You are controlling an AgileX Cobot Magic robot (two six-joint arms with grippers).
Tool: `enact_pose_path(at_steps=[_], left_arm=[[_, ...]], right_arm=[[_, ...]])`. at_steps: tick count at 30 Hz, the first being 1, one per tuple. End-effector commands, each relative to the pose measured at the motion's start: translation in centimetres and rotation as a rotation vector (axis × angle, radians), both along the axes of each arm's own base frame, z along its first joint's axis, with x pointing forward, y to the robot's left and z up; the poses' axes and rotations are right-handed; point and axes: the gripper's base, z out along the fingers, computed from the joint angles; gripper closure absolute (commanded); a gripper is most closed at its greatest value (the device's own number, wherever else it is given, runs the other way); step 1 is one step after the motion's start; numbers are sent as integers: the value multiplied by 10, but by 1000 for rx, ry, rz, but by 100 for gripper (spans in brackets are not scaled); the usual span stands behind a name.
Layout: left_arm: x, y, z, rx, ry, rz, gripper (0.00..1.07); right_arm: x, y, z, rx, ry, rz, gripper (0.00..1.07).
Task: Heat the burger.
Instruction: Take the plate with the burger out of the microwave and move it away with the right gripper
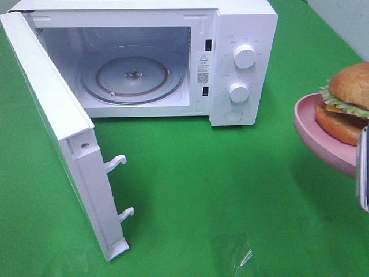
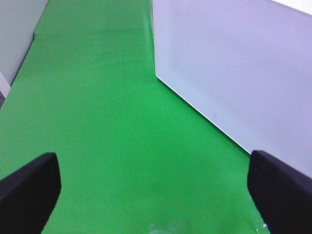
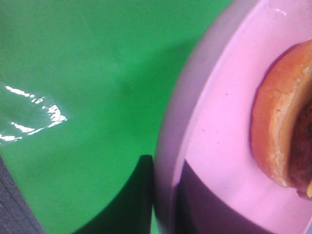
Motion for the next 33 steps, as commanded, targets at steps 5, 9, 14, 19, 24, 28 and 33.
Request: enact_pose_path(at_steps=[5, 9, 14, 19, 24, 28, 33], left_arm=[[-2, 0, -1, 3, -18, 1, 10], [-2, 0, -1, 3, -18, 1, 10], [-2, 0, -1, 3, -18, 1, 10], [-2, 0, -1, 3, -18, 1, 10], [-2, 0, -1, 3, -18, 1, 10], [-2, 0, -1, 3, -18, 1, 10], [-2, 0, -1, 3, -18, 1, 10]], right_arm=[[1, -8, 6, 53, -44, -199, 107], [-1, -14, 6, 64, -48, -324, 107], [-2, -17, 6, 59, -41, -381, 107], [-3, -19, 5, 46, -36, -407, 107], [-1, -22, 8, 62, -89, -466, 107], [1, -23, 9, 68, -116, -497, 107], [2, -24, 11, 80, -153, -531, 107]])
